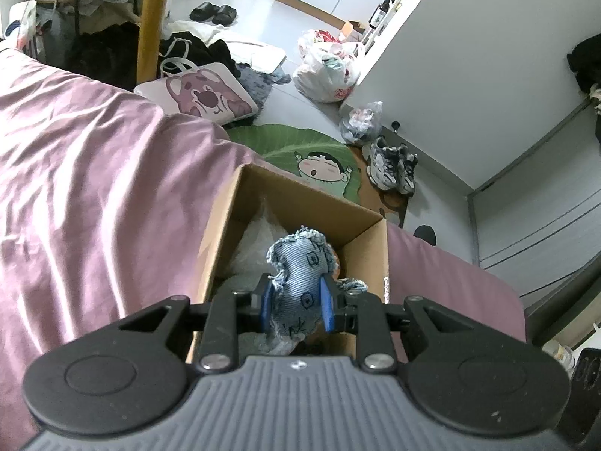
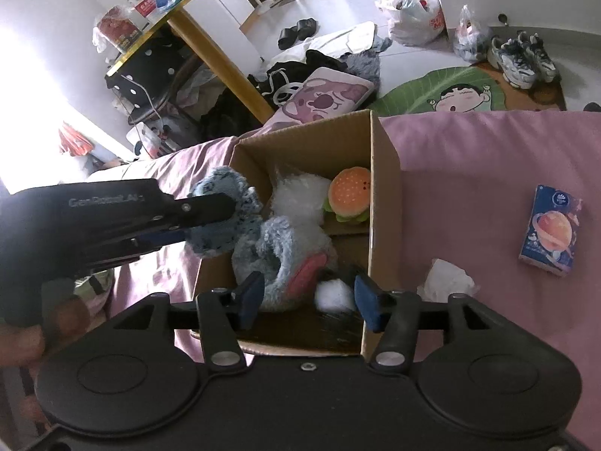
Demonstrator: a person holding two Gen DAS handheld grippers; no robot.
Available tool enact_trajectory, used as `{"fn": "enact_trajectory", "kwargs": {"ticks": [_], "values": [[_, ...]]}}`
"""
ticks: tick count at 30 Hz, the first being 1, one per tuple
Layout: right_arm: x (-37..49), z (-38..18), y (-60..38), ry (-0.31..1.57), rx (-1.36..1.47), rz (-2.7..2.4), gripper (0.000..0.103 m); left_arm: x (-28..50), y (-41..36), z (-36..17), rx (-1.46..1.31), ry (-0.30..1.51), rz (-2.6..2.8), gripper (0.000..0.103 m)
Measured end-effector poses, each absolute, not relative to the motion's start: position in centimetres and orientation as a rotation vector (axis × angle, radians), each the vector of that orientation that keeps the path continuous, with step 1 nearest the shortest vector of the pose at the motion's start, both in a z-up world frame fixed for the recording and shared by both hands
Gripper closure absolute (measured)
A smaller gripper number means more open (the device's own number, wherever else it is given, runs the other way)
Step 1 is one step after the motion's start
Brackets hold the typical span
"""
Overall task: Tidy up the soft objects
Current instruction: 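Open the left tool dropping the plush while the right tool releases the lace item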
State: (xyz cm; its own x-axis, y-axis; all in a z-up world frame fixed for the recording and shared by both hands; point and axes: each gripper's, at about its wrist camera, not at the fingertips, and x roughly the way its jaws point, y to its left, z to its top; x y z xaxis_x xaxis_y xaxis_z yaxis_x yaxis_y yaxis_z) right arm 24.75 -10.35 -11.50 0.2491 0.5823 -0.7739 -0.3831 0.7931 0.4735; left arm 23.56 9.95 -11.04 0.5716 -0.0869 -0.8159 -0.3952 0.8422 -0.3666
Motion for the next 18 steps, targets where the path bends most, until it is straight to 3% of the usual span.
{"fn": "enact_trajectory", "kwargs": {"ticks": [18], "values": [[27.7, -10.8, -15.3, 1.100, 0.277, 0.569, 0.044, 26.9, 6.0, -13.1, -0.530, 1.039, 0.166, 0.079]]}}
